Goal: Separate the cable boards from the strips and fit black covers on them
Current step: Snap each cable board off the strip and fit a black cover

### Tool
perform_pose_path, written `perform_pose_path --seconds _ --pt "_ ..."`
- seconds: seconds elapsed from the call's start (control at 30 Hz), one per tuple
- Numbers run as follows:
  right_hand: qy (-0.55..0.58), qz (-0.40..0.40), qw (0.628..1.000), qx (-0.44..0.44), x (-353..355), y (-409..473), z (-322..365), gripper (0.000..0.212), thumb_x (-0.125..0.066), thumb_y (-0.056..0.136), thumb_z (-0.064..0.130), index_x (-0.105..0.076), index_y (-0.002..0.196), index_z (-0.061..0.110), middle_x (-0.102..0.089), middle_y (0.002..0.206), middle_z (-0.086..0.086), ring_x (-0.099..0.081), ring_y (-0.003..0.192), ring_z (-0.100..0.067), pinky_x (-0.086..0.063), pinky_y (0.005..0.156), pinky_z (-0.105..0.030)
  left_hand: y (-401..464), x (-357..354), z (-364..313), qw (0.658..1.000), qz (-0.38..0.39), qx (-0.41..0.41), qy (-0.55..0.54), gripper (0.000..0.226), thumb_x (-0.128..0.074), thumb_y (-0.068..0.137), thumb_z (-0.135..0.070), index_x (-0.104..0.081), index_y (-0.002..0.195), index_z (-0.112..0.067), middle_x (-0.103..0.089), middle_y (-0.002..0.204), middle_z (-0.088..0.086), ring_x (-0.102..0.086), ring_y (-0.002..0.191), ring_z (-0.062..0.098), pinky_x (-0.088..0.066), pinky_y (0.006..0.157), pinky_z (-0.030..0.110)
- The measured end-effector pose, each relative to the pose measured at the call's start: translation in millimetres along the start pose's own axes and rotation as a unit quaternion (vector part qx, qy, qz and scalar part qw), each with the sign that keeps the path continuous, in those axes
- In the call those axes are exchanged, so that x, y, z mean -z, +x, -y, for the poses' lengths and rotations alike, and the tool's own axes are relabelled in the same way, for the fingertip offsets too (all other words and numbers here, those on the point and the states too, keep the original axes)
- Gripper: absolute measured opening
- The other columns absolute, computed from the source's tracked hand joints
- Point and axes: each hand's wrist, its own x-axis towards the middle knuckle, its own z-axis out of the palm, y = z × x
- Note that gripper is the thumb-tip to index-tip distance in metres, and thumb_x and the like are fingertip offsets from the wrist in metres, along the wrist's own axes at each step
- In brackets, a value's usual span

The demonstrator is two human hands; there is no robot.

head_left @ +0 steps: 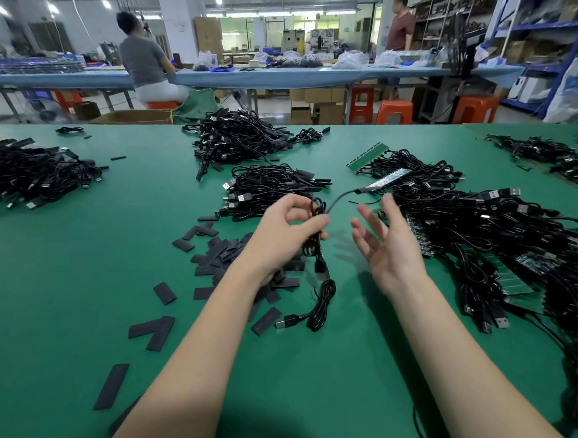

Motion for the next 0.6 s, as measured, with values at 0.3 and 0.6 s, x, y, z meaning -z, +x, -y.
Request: perform_pose_path --seconds 0.3,0.6 --pt "-0.503 0.045 0.849 0.156 8 1 -44 0.018 -0.062 0.093 0.044 -0.07 0.087 0.029 -0.075 0.08 0.014 -0.068 0.077 -0.005 -0.054 0.076 -0.031 67 38 -34 0.893 -0.064 -0.13 0.426 0.023 -0.076 0.087 -0.033 -0.063 0.105 -0.03 -0.067 0.092 -0.012 -0.064 0.084 0.012 -0.054 0.083 0.03" --pt "-0.516 0.036 0.841 0.16 8 7 -47 0.021 -0.063 0.091 0.038 -0.073 0.076 0.028 -0.073 0.072 0.02 -0.067 0.071 -0.003 -0.055 0.074 -0.031 135 70 -27 0.696 -0.109 -0.191 0.683 0.029 -0.067 0.094 -0.026 -0.064 0.122 -0.02 -0.06 0.123 0.007 -0.049 0.118 0.031 -0.043 0.087 0.041"
